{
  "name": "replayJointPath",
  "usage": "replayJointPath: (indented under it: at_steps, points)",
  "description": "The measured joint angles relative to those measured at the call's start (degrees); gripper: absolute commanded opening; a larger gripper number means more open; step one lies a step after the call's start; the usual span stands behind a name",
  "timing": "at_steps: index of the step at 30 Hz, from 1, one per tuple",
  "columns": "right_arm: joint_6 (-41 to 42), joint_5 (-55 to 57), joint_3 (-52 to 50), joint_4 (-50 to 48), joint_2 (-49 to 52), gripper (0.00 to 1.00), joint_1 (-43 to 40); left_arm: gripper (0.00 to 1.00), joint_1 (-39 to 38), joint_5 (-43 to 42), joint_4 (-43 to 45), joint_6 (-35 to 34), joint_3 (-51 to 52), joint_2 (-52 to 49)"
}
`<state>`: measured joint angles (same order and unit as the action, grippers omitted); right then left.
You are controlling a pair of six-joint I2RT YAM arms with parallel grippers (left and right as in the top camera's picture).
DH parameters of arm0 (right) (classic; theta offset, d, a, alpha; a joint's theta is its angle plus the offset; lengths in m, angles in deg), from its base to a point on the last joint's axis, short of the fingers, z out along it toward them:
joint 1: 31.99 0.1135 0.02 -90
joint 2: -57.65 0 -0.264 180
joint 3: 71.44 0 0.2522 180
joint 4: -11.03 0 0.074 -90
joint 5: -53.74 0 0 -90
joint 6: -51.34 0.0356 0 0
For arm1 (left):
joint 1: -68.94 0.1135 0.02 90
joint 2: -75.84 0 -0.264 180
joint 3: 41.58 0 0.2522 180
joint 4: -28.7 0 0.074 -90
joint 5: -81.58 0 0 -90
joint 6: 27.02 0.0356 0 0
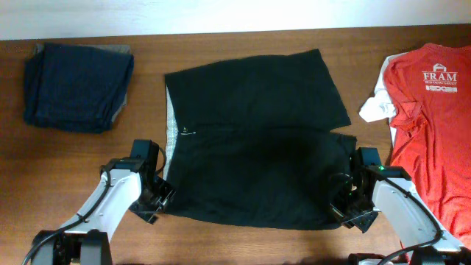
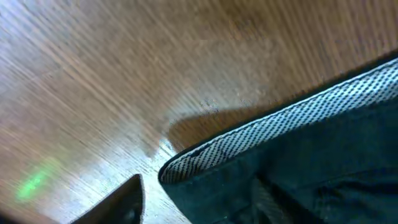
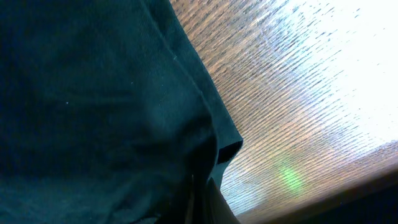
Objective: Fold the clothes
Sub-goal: 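Grasp the bottom hems of the shorts with both grippers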
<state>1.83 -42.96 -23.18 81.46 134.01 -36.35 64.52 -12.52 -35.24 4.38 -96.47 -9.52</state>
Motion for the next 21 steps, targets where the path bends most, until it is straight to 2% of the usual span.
replayJointPath:
  at_steps: [2, 10, 11, 12, 13, 14, 16, 17, 18, 19, 21]
  points:
    - [0.0, 0.0, 0.0, -0.2, 0.0, 0.04, 0.0, 0.31, 0.0, -0.2, 0.3, -0.3, 0.0, 0.0]
    - [0.0, 0.0, 0.0, -0.4, 0.0, 0.04, 0.0, 0.31, 0.0, -0.2, -1.6, 2.1, 0.0, 0.1]
    - [0.0, 0.0, 0.0, -0.4, 0.0, 0.05, 0.0, 0.34, 0.0, -0.2, -1.3, 2.1, 0.0, 0.1]
    - [0.0, 0.0, 0.0, -0.4, 0.0, 0.05, 0.0, 0.49, 0.0, -0.2, -1.2, 2.1, 0.0, 0.1]
    - [0.0, 0.0, 0.0, -0.4, 0.0, 0.05, 0.0, 0.54, 0.0, -0.2, -0.5, 2.2, 0.0, 0.1]
    - [0.0, 0.0, 0.0, -0.8, 0.0, 0.05, 0.0, 0.59, 0.0, -0.4, 0.1, 2.3, 0.0, 0.1]
    - [0.0, 0.0, 0.0, -0.8, 0.0, 0.06, 0.0, 0.59, 0.0, -1.4, 0.3, 2.5, 0.4, 0.1]
    - [0.0, 0.0, 0.0, -0.8, 0.0, 0.05, 0.0, 0.58, 0.0, -1.8, 0.3, 2.5, 1.3, 0.2]
    - [0.0, 0.0, 0.0, -1.1, 0.0, 0.05, 0.0, 0.52, 0.0, -2.0, 1.9, 2.5, 2.2, 0.3]
    - [0.0, 0.0, 0.0, -1.2, 0.0, 0.04, 0.0, 0.35, 0.1, -2.8, 4.2, 2.6, 3.5, 1.2]
    - [0.0, 0.0, 0.0, -1.2, 0.0, 0.04, 0.0, 0.15, 0.2, -4.2, 6.9, 2.6, 4.9, 2.6]
